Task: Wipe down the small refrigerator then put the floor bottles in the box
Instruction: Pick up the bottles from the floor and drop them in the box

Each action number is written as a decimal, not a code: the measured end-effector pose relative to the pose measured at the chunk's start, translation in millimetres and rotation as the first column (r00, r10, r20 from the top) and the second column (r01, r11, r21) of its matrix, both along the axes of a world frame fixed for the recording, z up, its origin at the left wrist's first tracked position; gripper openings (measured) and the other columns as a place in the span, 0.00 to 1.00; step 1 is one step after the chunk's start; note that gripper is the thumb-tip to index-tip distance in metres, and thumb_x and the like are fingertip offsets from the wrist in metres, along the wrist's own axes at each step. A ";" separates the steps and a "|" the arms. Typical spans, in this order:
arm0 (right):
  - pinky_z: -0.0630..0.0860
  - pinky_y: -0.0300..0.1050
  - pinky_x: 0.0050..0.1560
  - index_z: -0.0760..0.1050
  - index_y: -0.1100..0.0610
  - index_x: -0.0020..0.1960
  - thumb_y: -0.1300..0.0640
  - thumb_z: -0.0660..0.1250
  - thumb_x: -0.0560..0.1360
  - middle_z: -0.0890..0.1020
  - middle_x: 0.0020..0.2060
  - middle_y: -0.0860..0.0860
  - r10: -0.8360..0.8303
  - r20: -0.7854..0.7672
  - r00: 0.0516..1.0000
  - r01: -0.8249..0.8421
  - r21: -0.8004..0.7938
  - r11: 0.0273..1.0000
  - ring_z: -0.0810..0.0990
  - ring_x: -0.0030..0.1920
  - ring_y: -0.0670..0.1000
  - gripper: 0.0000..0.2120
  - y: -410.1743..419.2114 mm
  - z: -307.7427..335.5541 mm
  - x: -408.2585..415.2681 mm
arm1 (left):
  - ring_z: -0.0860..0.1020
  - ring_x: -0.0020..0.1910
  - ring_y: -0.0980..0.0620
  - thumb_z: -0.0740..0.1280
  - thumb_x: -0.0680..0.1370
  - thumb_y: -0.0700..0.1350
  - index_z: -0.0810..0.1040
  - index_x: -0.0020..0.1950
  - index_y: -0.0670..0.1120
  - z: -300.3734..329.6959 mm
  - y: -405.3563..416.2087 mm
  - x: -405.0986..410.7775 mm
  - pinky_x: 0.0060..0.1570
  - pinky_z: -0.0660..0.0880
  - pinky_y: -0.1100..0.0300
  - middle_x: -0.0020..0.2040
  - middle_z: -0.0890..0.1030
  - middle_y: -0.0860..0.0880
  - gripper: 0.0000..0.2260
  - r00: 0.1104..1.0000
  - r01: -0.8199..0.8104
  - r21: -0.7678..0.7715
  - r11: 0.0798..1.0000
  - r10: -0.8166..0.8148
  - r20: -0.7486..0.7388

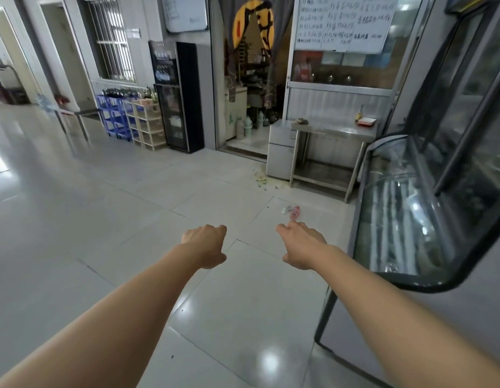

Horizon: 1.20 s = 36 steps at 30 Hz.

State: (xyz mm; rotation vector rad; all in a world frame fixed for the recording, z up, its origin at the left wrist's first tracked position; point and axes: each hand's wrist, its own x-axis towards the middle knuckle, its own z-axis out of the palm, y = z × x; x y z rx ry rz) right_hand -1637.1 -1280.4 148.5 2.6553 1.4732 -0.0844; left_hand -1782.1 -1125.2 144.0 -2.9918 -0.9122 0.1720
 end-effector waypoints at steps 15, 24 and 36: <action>0.69 0.55 0.64 0.59 0.56 0.72 0.57 0.63 0.75 0.66 0.67 0.56 -0.088 -0.095 0.992 0.083 -0.053 0.995 0.65 0.68 0.57 0.27 228.3 -7.2 213.9 | 0.75 0.58 0.45 0.64 0.77 0.52 0.65 0.68 0.47 1.8 238.9 195.2 0.50 0.70 0.55 0.60 0.75 0.47 0.22 1.000 0.001 -0.029 1.000 -0.002 -0.028; 0.71 0.49 0.52 0.65 0.54 0.65 0.53 0.63 0.76 0.71 0.59 0.55 -0.231 -0.059 0.971 0.234 0.048 0.971 0.71 0.60 0.57 0.19 365.8 -5.9 334.0 | 0.75 0.58 0.44 0.65 0.76 0.53 0.65 0.68 0.46 -1.5 403.3 342.4 0.51 0.71 0.54 0.60 0.75 0.46 0.23 0.988 0.156 -0.027 0.987 -0.156 0.000; 0.68 0.49 0.53 0.62 0.56 0.69 0.52 0.62 0.77 0.68 0.63 0.56 -0.445 -0.144 0.884 0.448 -0.015 0.894 0.68 0.64 0.57 0.23 477.7 -14.3 479.8 | 0.75 0.58 0.45 0.65 0.76 0.54 0.65 0.68 0.48 -4.9 538.0 547.4 0.51 0.72 0.54 0.61 0.75 0.47 0.23 0.930 0.357 -0.092 0.929 -0.363 -0.060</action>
